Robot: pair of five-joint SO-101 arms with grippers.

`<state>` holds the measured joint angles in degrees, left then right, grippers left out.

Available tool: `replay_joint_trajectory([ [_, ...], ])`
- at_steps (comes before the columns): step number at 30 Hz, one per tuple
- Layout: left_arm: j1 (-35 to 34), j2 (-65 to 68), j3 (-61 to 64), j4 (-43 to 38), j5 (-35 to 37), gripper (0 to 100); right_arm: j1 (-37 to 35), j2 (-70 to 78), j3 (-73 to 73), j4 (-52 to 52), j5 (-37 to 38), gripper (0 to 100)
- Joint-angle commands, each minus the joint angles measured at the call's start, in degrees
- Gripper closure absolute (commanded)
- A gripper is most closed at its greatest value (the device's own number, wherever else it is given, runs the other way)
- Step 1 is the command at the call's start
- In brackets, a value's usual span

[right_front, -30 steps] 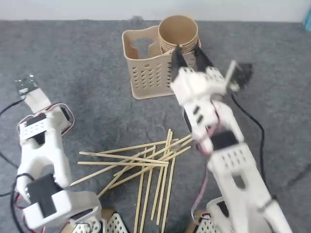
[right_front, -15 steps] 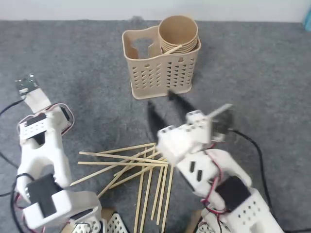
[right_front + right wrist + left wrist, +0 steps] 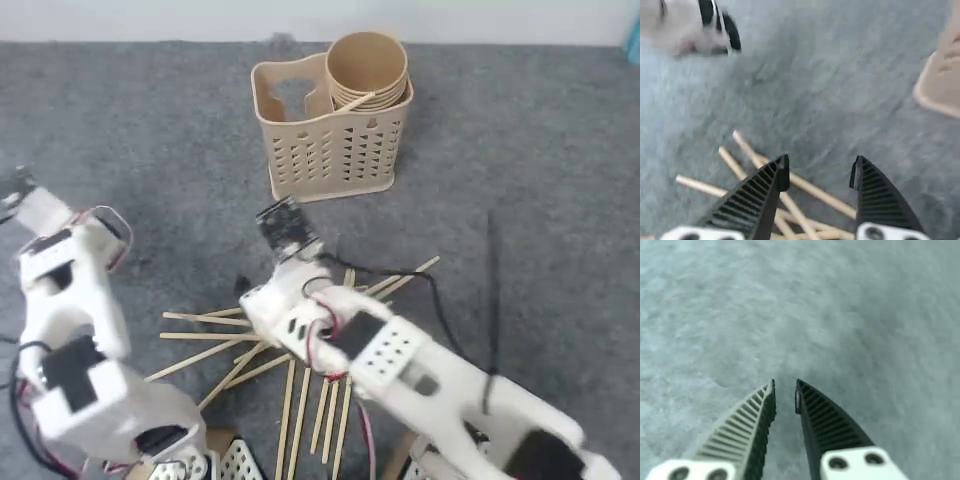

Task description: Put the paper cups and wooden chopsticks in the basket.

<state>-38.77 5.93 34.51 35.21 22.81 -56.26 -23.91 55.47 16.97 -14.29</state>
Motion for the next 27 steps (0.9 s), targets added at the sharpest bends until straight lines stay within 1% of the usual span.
replay_joint_trajectory([
  [1,-2.02,5.89,-9.89,5.19,5.71,93,-3.65,4.44,-3.78,-3.47,2.73,79.0],
  [4,-2.55,10.37,-15.87,10.29,6.86,93,-6.02,8.75,-3.87,-5.41,5.36,79.0],
  [8,-2.9,14.33,-20.7,13.89,6.86,94,-6.46,13.41,-4.04,-9.8,7.12,79.0],
  [12,-2.9,14.59,-21.23,14.33,6.77,94,-5.58,17.8,-7.56,-8.57,9.58,79.0],
  [19,-2.99,14.59,-21.23,14.33,6.68,94,-4.53,26.24,-16.79,-0.57,13.36,79.0],
  [25,-2.99,14.59,-21.23,14.33,6.59,94,-4.53,30.46,-19.52,0.31,18.81,79.2],
  [27,-2.99,14.59,-21.23,14.42,6.59,94,-4.7,30.81,-19.52,0.31,19.6,83.5],
])
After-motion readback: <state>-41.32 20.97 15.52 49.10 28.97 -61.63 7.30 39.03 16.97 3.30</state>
